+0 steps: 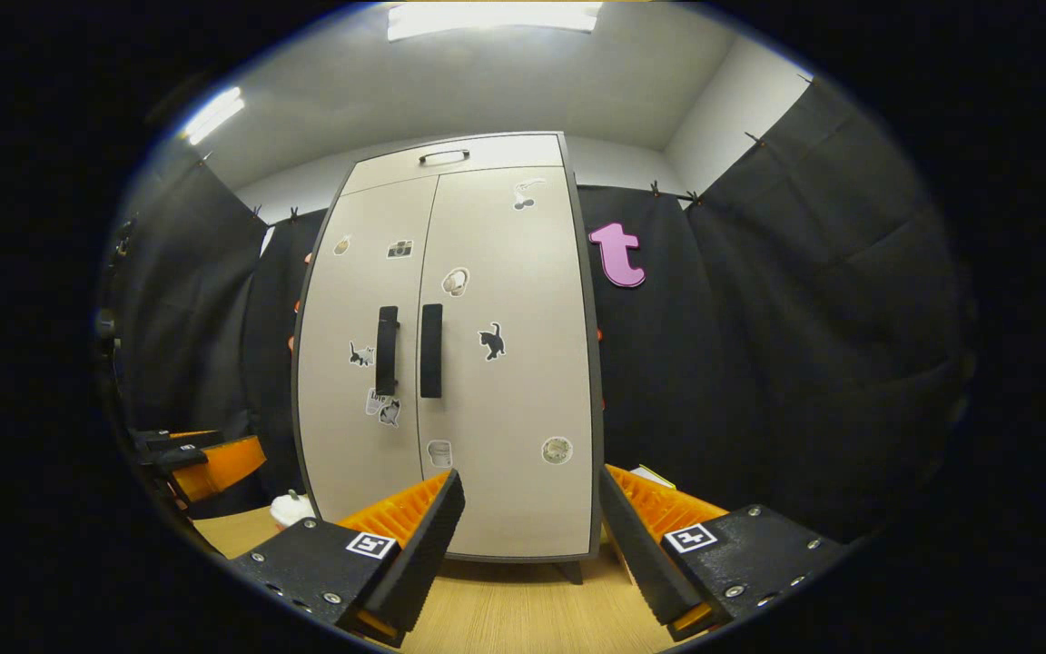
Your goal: Grab one shoe with the right hand and put it into the shoe cabinet, grab the other shoe with the left hand and put it into the shoe cabinet; then close the right door with the right hand and the left door with the left hand.
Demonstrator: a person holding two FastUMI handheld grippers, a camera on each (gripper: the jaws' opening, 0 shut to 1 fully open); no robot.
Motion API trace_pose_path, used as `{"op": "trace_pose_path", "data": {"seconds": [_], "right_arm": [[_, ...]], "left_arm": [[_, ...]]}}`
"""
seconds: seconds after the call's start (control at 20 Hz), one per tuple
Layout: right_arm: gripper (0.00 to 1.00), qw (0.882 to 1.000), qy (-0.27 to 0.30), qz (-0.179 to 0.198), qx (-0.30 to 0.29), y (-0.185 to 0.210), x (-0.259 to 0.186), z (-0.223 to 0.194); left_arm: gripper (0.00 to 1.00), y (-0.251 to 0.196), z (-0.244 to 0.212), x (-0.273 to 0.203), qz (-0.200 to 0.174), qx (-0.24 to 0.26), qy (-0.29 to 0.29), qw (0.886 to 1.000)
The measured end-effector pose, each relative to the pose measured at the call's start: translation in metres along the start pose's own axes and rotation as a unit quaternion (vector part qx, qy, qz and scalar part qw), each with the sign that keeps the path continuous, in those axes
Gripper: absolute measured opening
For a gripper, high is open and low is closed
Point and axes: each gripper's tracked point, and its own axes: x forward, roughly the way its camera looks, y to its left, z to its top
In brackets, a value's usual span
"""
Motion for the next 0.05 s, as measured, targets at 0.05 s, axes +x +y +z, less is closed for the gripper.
{"op": "trace_pose_path", "data": {"seconds": [0.05], "right_arm": [[0.92, 1.000, -0.001, 0.001, 0.002, 0.0003, 0.0000, 0.0008]], "left_arm": [[0.96, -0.0011, -0.0004, -0.0001, -0.001, -0.001, 0.001, 1.000]]}}
